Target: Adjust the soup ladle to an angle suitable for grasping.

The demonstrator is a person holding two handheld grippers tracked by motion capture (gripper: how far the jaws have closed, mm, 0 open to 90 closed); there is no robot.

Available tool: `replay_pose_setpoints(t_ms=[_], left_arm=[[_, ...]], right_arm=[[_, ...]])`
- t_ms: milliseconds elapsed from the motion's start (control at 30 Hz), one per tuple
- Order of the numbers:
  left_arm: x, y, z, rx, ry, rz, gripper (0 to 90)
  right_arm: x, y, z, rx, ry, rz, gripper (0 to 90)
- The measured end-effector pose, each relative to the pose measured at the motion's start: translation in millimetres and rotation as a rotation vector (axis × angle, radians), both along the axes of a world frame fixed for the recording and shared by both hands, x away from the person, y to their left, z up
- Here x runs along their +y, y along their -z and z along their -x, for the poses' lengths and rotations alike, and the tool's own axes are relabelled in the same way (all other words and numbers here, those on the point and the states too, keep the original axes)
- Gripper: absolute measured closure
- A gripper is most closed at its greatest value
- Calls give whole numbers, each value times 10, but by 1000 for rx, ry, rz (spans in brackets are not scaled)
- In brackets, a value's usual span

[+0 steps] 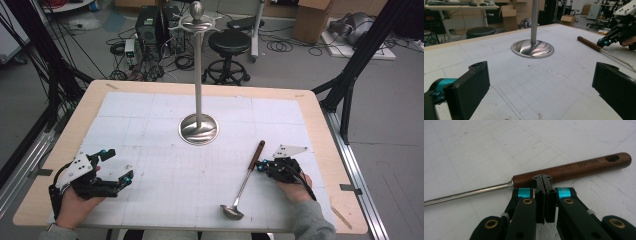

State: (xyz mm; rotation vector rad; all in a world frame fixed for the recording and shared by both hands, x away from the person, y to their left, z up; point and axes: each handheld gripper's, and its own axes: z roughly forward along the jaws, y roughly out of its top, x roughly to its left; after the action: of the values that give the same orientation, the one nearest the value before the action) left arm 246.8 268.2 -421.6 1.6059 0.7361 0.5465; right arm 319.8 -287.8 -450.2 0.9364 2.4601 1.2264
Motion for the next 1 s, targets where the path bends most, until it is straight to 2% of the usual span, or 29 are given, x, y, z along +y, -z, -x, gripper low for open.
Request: replay_pose_setpoints(t_ms=[100,367,733,1000], left_arm=[[14,3,9,2,-4,-4,18],[38,4,30,-2,-10,-9,17],[50,15,50,5,-20,-14,18],[73,14,61,8,-32,-8,17]], right_arm=[[30,6,-22,5,-14,19,900],[155,2,-68,-2,-67,31,900],[281,1,-139,-22,-93,42,900],[355,3,-194,-17,-113,41,900]])
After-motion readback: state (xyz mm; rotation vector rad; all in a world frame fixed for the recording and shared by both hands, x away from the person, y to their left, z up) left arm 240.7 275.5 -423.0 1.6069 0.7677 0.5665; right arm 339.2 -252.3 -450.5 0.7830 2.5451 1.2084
